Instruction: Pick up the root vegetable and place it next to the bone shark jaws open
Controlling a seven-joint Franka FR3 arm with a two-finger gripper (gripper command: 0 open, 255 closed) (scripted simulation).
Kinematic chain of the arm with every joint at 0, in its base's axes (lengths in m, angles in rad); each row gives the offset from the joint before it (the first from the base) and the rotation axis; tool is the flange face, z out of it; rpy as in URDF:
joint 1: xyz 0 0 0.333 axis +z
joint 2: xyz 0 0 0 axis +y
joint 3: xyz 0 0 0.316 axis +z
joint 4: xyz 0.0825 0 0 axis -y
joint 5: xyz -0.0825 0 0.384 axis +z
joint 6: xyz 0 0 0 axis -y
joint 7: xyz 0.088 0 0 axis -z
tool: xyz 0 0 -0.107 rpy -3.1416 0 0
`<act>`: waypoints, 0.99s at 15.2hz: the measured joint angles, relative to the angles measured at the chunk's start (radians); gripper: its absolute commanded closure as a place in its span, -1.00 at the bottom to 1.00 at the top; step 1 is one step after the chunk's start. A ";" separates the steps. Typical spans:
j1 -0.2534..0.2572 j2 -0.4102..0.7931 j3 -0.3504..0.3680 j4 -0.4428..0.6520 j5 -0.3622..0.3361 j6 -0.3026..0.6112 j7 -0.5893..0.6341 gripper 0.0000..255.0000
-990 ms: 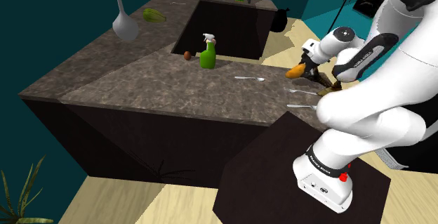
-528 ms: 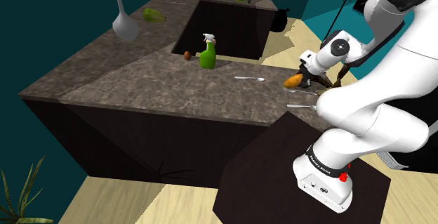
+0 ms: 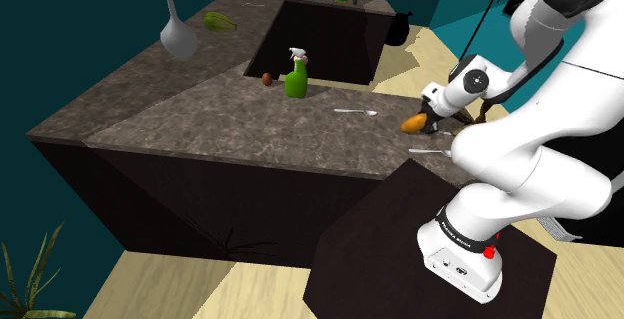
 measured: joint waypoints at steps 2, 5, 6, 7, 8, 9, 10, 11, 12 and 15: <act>-0.007 0.025 0.009 -0.003 -0.008 -0.028 0.004 1.00; -0.027 0.067 0.025 -0.001 -0.012 -0.069 -0.009 1.00; -0.033 0.083 0.029 0.002 -0.011 -0.084 -0.016 1.00; -0.038 0.096 0.032 0.005 -0.008 -0.094 -0.025 1.00; -0.045 0.117 0.037 0.009 -0.010 -0.110 -0.032 1.00; -0.051 0.125 0.043 0.007 -0.006 -0.121 -0.038 1.00; -0.058 0.136 0.048 0.007 -0.009 -0.131 -0.040 1.00; -0.061 0.141 0.050 0.008 -0.010 -0.136 -0.042 1.00; -0.062 0.145 0.051 0.008 -0.011 -0.140 -0.042 1.00; -0.063 0.145 0.054 0.006 -0.010 -0.140 -0.042 1.00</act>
